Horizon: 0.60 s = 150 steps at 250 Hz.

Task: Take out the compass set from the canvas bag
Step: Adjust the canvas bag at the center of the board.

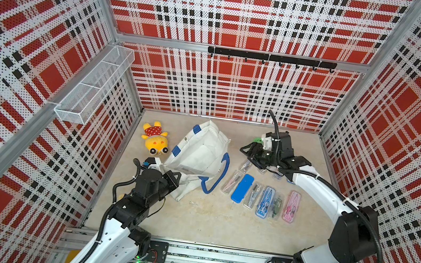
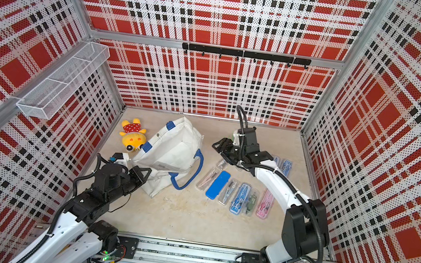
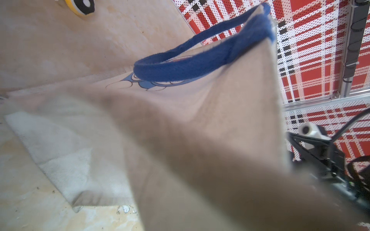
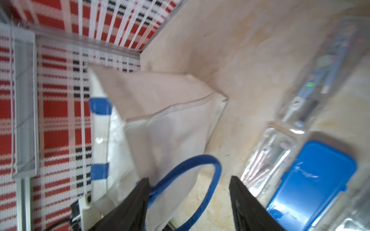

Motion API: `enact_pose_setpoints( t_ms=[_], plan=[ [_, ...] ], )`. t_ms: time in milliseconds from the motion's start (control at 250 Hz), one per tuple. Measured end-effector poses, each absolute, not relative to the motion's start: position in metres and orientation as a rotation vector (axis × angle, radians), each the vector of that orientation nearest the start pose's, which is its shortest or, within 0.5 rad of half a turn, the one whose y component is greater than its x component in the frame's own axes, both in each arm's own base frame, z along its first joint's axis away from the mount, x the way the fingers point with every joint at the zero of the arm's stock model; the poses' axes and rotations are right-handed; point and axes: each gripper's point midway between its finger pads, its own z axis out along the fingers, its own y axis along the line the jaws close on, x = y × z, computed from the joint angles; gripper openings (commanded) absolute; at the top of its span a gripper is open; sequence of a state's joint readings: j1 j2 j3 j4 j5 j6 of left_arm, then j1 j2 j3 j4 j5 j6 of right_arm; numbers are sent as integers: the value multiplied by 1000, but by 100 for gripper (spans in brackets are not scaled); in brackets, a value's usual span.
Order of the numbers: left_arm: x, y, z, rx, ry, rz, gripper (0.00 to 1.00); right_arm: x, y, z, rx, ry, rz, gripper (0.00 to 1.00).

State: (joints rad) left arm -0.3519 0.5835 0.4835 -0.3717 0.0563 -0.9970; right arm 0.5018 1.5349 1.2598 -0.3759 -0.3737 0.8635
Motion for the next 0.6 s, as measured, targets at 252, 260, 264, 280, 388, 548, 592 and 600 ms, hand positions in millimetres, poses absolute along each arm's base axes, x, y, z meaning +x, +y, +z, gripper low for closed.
enact_pose_setpoints(
  t_ms=[252,260,264,280,388,548,592,600],
  plan=[
    [247,-104,183,-612,2076,-876,5,323,311,242,1,2486,965,68],
    [247,-104,183,-612,2076,-875,5,323,311,242,-1,2489,960,67],
    [246,-104,183,-611,2076,-875,5,323,312,242,-1,2490,957,67],
    [246,-104,183,-608,2078,-875,6,324,312,241,-3,2496,947,67],
    [245,-105,184,-593,2087,-872,7,326,321,229,-17,2538,886,60],
    [243,-106,184,-573,2099,-873,14,324,332,200,-28,2621,828,39],
    [242,-106,184,-564,2106,-869,21,323,333,193,-37,2641,811,29],
    [242,-106,184,-565,2107,-868,23,323,334,191,-40,2645,808,27]
  ],
)
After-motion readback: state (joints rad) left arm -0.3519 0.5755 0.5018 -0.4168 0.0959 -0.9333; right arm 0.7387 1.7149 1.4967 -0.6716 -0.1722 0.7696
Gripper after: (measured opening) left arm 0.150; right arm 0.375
